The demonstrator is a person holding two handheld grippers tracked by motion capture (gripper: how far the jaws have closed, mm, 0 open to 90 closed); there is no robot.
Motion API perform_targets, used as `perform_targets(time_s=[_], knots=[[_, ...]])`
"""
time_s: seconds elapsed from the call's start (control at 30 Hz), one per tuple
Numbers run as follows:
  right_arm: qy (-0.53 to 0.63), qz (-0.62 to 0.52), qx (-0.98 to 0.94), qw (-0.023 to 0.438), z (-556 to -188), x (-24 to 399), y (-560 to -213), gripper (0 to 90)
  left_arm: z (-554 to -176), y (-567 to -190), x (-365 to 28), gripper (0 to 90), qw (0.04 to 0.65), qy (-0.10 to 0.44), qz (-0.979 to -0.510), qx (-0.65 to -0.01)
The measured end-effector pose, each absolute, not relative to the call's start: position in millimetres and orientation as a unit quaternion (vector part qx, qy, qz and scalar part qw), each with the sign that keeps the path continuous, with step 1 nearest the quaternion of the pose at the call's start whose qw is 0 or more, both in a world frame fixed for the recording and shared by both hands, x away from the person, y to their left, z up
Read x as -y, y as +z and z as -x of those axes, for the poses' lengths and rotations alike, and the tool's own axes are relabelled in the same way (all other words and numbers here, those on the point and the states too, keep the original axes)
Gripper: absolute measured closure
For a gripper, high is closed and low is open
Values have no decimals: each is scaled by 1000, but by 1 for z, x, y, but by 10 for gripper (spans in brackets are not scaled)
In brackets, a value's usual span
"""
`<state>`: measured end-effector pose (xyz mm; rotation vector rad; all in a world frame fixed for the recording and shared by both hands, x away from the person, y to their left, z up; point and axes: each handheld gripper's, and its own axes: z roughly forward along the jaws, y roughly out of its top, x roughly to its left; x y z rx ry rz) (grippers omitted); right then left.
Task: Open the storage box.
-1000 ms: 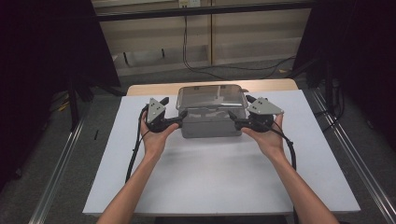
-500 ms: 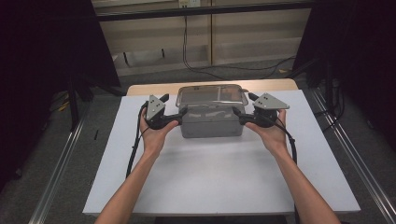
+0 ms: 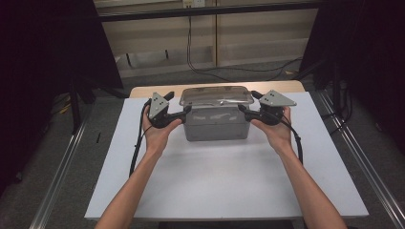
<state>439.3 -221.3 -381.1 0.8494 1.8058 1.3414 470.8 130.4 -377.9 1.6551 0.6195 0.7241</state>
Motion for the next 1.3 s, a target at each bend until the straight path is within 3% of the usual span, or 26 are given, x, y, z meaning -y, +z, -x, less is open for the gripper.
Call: perform_targets(time_s=[0.43,1.3], knots=[[526,-317,-703,359,-448,221,-372,480,-478,-374,-128,299,580,306,-710,-254],[546,-316,-697,341,-461,226,-365,511,-491,-362,-123,548,574,295,-730,-226]])
